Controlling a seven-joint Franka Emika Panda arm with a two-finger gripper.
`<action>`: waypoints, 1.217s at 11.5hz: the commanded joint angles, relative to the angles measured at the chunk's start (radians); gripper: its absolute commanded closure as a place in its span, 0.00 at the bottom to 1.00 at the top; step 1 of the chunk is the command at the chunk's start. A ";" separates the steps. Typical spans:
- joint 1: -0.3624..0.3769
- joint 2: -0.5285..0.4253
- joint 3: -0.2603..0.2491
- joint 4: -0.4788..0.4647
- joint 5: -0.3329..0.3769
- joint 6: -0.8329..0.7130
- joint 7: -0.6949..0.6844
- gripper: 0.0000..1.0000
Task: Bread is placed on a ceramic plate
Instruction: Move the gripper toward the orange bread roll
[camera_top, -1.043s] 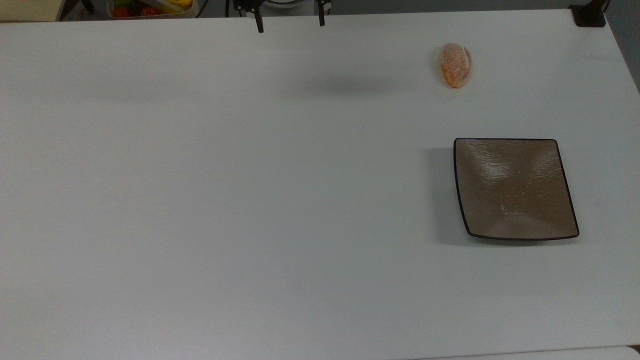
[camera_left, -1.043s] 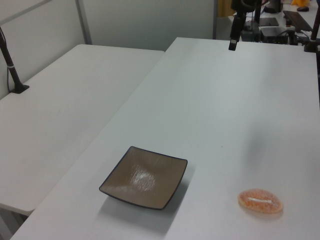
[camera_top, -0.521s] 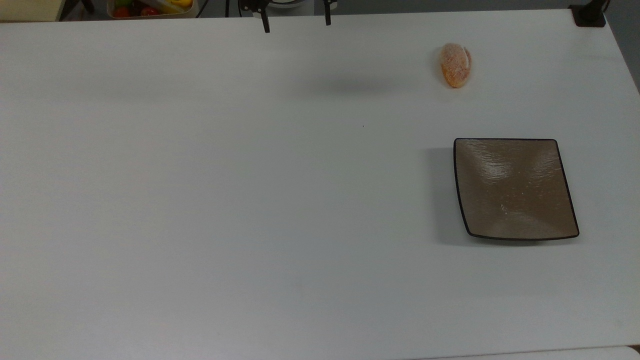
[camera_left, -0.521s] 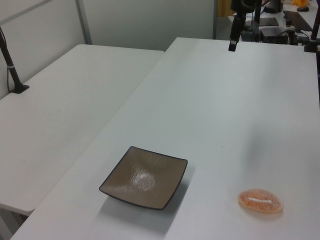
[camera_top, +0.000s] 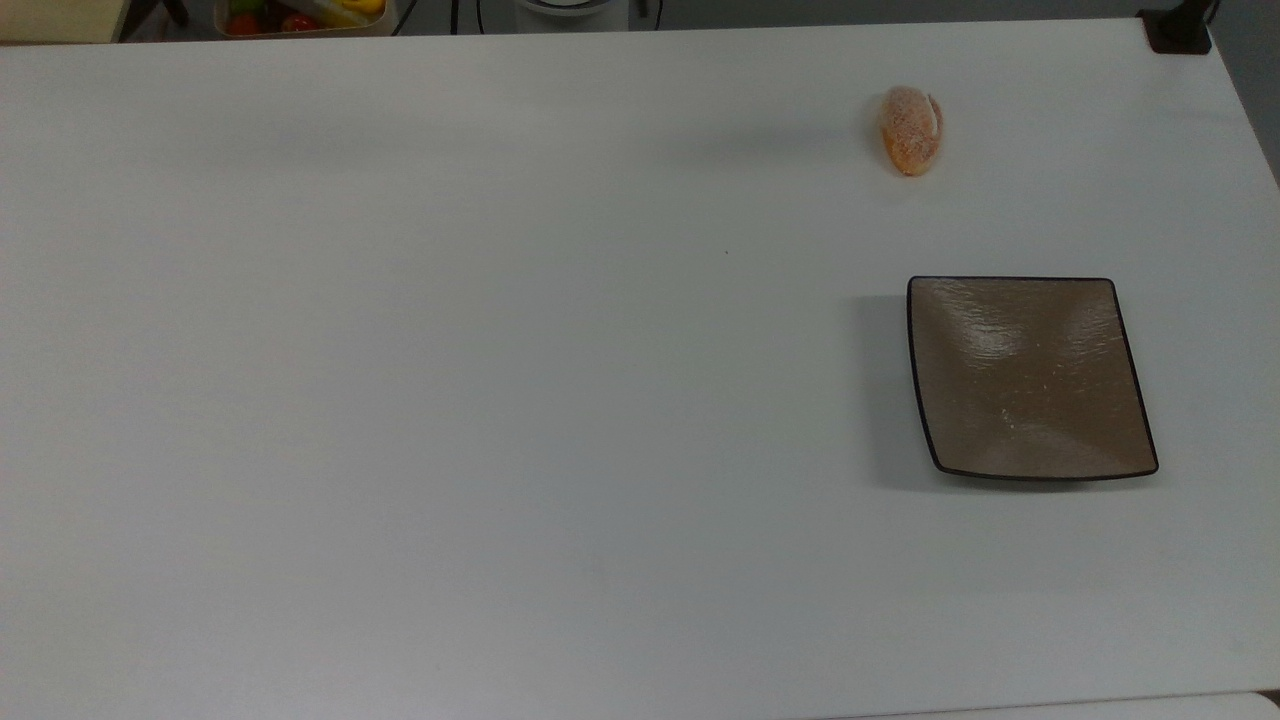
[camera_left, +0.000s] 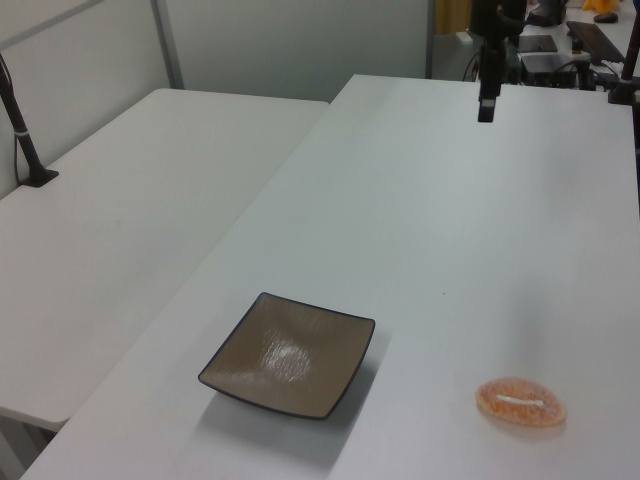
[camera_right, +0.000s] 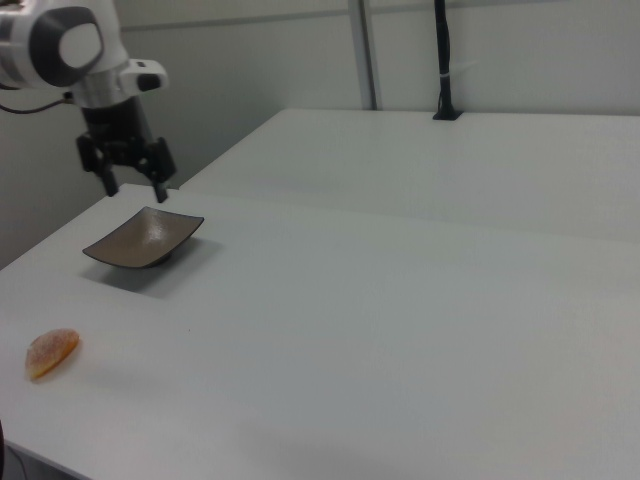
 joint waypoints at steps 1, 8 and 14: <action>0.125 -0.008 0.000 0.015 0.013 -0.078 0.115 0.00; 0.295 0.010 0.075 -0.106 0.059 -0.056 0.282 0.00; 0.325 0.055 0.157 -0.313 0.081 0.265 0.405 0.00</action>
